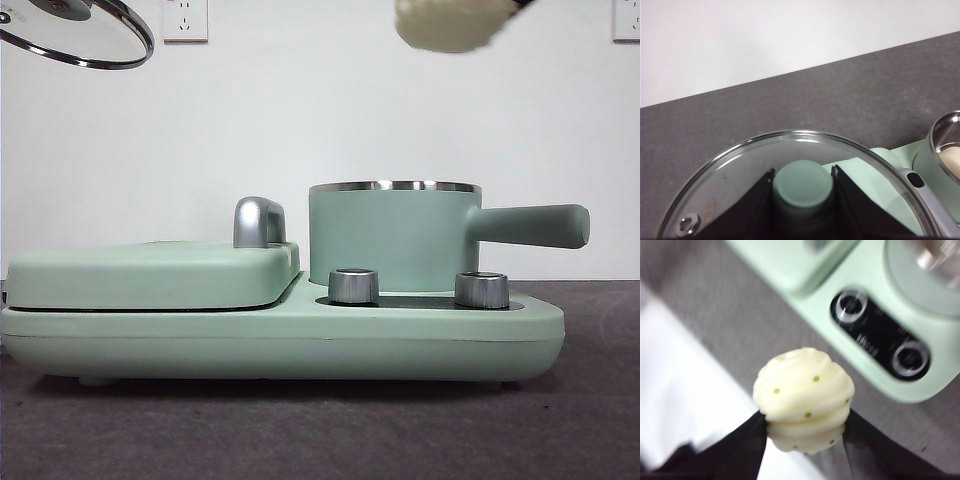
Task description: Put the buns in a small steamer
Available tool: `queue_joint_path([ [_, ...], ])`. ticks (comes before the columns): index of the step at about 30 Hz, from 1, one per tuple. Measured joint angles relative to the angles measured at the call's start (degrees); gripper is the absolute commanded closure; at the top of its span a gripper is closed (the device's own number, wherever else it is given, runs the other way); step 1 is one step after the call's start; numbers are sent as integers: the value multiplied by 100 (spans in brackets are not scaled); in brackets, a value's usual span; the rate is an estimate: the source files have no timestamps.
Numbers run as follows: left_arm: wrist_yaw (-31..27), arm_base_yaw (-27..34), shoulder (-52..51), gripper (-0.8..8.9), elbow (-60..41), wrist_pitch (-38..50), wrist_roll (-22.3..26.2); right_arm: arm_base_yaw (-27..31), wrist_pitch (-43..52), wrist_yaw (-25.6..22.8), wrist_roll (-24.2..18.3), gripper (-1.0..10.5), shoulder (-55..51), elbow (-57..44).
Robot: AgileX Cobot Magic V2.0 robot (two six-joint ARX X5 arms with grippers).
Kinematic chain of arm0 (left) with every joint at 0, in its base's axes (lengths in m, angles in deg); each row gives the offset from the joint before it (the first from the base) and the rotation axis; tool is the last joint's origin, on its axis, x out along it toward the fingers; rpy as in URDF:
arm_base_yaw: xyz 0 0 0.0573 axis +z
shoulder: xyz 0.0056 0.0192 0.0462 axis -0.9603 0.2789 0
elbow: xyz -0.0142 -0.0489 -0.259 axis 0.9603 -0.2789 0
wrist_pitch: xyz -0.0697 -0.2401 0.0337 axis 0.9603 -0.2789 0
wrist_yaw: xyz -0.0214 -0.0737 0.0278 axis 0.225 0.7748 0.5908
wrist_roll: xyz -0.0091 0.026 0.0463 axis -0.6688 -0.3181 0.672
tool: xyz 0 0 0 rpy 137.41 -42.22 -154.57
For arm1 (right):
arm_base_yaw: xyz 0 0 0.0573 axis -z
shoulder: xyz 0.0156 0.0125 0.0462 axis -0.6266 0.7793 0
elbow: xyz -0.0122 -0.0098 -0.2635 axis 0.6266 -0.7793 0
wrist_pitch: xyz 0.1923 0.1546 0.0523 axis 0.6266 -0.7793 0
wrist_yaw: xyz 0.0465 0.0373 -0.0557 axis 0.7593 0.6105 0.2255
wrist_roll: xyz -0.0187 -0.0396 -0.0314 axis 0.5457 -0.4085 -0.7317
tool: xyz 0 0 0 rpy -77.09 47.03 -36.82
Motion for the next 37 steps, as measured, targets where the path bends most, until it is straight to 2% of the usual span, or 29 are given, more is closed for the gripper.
queue_joint_path([
  [9,0,0,0,803,0,-127,0,1021,232,-7,-428,730,1681,1314],
  [18,0,0,0,803,0,-125,0,1589,450,-282,-748,730,2975,2393],
  [25,0,0,2,803,0,-118,0,1878,435,-284,-883,730,3410,2446],
  [37,0,0,0,803,0,-76,7,1882,492,-302,-940,722,3960,2450],
])
